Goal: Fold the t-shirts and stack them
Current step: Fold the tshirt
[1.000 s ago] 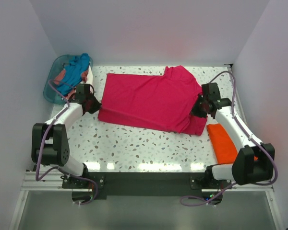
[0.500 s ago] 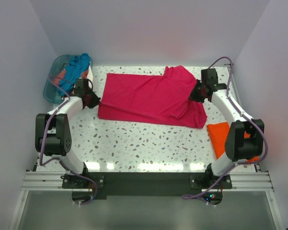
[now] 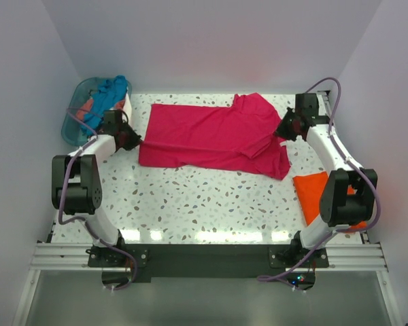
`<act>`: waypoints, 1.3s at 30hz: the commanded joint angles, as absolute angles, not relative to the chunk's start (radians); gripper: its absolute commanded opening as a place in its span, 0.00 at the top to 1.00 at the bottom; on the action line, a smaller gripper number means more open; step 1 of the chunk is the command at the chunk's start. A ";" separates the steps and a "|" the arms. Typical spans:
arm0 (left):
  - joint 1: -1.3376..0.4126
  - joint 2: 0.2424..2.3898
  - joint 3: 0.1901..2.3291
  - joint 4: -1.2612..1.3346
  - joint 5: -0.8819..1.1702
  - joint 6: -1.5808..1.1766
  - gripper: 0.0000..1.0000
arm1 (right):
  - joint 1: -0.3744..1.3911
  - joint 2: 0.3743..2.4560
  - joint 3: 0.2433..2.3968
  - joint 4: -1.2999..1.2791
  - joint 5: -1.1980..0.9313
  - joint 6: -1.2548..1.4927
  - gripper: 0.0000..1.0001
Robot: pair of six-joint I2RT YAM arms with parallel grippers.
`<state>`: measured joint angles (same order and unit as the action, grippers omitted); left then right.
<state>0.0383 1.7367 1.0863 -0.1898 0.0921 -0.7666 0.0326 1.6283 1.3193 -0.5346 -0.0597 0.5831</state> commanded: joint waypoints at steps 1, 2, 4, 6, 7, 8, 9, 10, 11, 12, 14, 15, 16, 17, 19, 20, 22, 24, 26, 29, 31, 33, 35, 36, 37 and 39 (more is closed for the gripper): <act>0.043 1.767 1.140 -0.109 0.135 -0.767 1.00 | 0.025 1.640 1.379 -0.491 -0.086 0.574 1.00; 0.041 1.775 1.146 -0.100 0.138 -0.765 1.00 | 0.025 1.650 1.391 -0.492 -0.089 0.571 1.00; 0.041 1.798 1.170 -0.097 0.156 -0.762 1.00 | 0.020 1.661 1.407 -0.497 -0.091 0.569 1.00; 0.041 1.813 1.196 -0.098 0.163 -0.761 1.00 | 0.017 1.677 1.420 -0.500 -0.089 0.569 1.00; 0.041 1.822 1.204 -0.100 0.164 -0.762 1.00 | 0.014 1.680 1.424 -0.500 -0.089 0.569 1.00; 0.041 1.827 1.210 -0.097 0.166 -0.761 1.00 | 0.012 1.683 1.427 -0.500 -0.089 0.569 1.00; 0.041 1.838 1.225 -0.095 0.167 -0.759 1.00 | 0.011 1.686 1.427 -0.500 -0.089 0.566 1.00; 0.041 1.844 1.232 -0.095 0.167 -0.758 1.00 | 0.008 1.687 1.428 -0.499 -0.087 0.565 1.00; 0.041 1.848 1.239 -0.098 0.169 -0.759 1.00 | 0.008 1.689 1.425 -0.497 -0.089 0.566 1.00; 0.041 1.856 1.253 -0.101 0.170 -0.758 1.00 | 0.006 1.693 1.425 -0.495 -0.089 0.565 1.00; 0.041 1.879 1.275 -0.103 0.172 -0.755 1.00 | 0.003 1.701 1.427 -0.492 -0.091 0.563 1.00; 0.041 1.897 1.281 -0.103 0.179 -0.753 1.00 | 0.003 1.706 1.430 -0.492 -0.092 0.560 1.00; 0.041 1.908 1.290 -0.101 0.184 -0.752 1.00 | 0.003 1.718 1.433 -0.495 -0.092 0.558 1.00; 0.041 1.917 1.301 -0.107 0.189 -0.750 1.00 | 0.002 1.723 1.440 -0.495 -0.092 0.558 1.00; 0.041 1.942 1.319 -0.103 0.201 -0.749 1.00 | 0.002 1.735 1.447 -0.494 -0.092 0.557 1.00; 0.041 1.950 1.324 -0.098 0.209 -0.749 1.00 | 0.003 1.753 1.457 -0.494 -0.092 0.555 1.00; 0.041 1.968 1.335 -0.100 0.215 -0.749 1.00 | 0.003 1.784 1.477 -0.500 -0.109 0.551 1.00; 0.041 1.977 1.328 -0.095 0.212 -0.752 0.96 | 0.002 1.841 1.520 -0.509 -0.121 0.548 1.00; 0.041 1.979 1.324 -0.091 0.206 -0.753 0.89 | 0.002 1.908 1.568 -0.511 -0.121 0.548 1.00; 0.040 1.973 1.312 -0.084 0.201 -0.746 0.72 | 0.003 1.994 1.675 -0.541 -0.129 0.537 1.00; 0.041 1.957 1.299 -0.083 0.201 -0.738 0.57 | 0.003 2.078 1.759 -0.577 -0.140 0.525 0.90; 0.040 1.924 1.270 -0.069 0.207 -0.735 0.41 | 0.003 2.126 1.799 -0.594 -0.141 0.515 0.65; 0.040 1.892 1.231 -0.074 0.198 -0.726 0.33 | 0.003 2.128 1.825 -0.620 -0.138 0.506 0.52; 0.040 1.852 1.217 -0.086 0.175 -0.724 0.32 | 0.002 2.120 1.824 -0.627 -0.132 0.497 0.45; 0.038 1.830 1.198 -0.090 0.164 -0.723 0.32 | 0.002 2.085 1.797 -0.621 -0.117 0.494 0.44; 0.035 1.755 1.128 -0.121 0.106 -0.741 0.32 | 0.002 2.042 1.751 -0.612 -0.091 0.495 0.43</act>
<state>0.0334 1.8812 1.1881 -0.1005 0.1772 -0.7414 0.0055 2.1448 1.7611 -0.5961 -0.1188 0.5194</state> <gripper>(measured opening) 0.683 0.570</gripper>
